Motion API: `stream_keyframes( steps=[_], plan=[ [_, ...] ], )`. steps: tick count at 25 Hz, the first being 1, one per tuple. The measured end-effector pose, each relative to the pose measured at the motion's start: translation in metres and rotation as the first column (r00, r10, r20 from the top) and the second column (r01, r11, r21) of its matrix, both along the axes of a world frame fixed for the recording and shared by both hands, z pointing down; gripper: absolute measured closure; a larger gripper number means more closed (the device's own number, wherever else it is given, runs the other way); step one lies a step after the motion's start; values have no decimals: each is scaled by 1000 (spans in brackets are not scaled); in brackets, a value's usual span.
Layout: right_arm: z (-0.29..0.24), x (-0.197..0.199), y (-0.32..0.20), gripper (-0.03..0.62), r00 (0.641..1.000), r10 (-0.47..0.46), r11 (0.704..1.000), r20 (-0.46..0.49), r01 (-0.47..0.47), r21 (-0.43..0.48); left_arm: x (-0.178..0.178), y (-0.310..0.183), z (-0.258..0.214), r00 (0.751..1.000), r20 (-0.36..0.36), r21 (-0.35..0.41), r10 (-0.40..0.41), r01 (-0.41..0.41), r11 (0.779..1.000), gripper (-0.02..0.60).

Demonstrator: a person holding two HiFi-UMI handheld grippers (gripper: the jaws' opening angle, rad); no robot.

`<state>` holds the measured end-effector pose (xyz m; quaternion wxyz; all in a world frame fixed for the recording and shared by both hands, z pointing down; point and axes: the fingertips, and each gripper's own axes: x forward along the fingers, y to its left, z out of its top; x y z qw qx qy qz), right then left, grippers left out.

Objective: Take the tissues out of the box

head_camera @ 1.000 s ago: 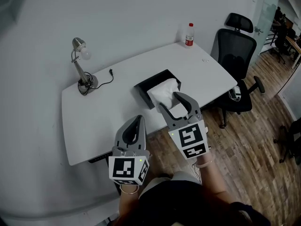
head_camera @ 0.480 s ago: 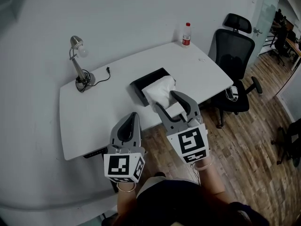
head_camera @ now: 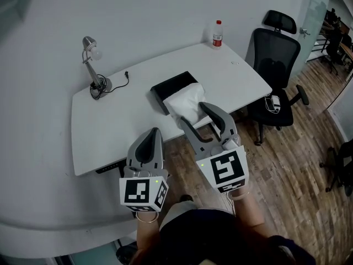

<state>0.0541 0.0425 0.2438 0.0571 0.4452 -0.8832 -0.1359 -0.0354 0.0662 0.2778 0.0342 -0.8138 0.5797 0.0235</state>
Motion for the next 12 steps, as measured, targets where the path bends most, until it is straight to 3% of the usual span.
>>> stream_keyframes(
  steps=[12],
  plan=[
    [-12,26,32,367,999,-28,999,24,27,31,25,29,-10,999,20,24,-25,25,999,557]
  ],
)
